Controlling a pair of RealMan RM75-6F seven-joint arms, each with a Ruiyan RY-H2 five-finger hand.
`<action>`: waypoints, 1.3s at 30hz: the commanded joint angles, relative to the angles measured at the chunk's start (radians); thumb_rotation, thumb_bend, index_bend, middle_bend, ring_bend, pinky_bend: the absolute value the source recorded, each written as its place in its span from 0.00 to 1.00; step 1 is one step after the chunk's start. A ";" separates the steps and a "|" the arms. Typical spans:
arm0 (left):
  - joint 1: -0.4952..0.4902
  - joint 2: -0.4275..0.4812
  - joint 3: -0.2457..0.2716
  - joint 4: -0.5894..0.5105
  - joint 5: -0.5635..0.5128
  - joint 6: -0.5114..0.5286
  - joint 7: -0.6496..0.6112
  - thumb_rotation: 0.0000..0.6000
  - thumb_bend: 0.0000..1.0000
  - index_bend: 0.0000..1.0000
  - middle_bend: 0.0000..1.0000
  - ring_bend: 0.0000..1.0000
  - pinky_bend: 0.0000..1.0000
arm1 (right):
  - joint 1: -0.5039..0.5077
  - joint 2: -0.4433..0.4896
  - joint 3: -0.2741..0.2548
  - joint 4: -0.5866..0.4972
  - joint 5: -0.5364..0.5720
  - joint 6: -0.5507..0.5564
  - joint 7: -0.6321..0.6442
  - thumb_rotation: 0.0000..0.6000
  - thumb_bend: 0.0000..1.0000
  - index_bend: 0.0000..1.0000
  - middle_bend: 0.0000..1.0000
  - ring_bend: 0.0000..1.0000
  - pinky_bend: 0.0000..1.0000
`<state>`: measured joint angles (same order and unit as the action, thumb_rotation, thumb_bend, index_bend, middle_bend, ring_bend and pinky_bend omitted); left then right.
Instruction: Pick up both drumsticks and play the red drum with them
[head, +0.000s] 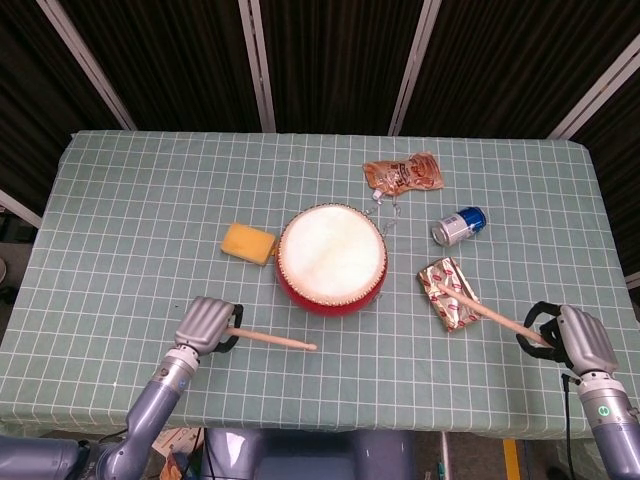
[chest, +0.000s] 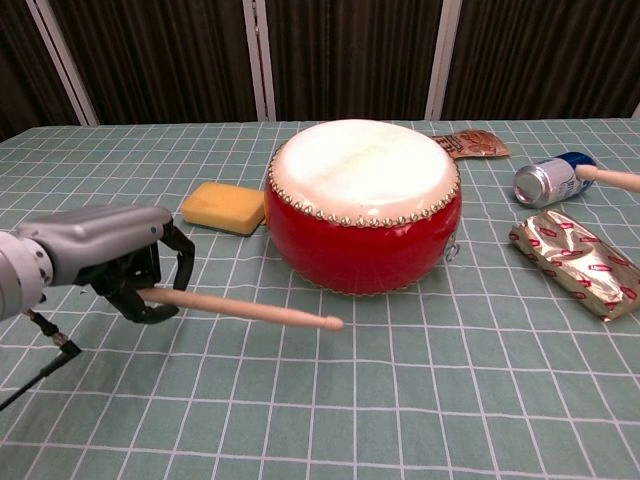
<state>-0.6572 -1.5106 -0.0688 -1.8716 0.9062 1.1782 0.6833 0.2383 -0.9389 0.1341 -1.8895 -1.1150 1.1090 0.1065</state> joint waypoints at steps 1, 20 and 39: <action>0.026 0.095 -0.015 -0.090 0.073 0.035 -0.060 1.00 0.50 0.77 1.00 1.00 1.00 | -0.002 0.000 -0.001 -0.004 -0.002 0.005 -0.006 1.00 0.58 0.98 1.00 1.00 1.00; -0.055 0.426 -0.246 -0.112 0.039 -0.058 -0.281 1.00 0.50 0.77 1.00 1.00 1.00 | 0.081 0.057 0.071 -0.161 0.077 0.019 -0.161 1.00 0.58 0.98 1.00 1.00 1.00; -0.151 0.414 -0.313 0.044 -0.022 -0.168 -0.374 1.00 0.50 0.77 1.00 1.00 1.00 | 0.346 0.038 0.208 -0.244 0.410 -0.021 -0.415 1.00 0.58 0.98 1.00 1.00 1.00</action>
<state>-0.8076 -1.1018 -0.3789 -1.8320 0.8776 1.0145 0.3166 0.5743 -0.9028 0.3277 -2.1321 -0.7162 1.0826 -0.3041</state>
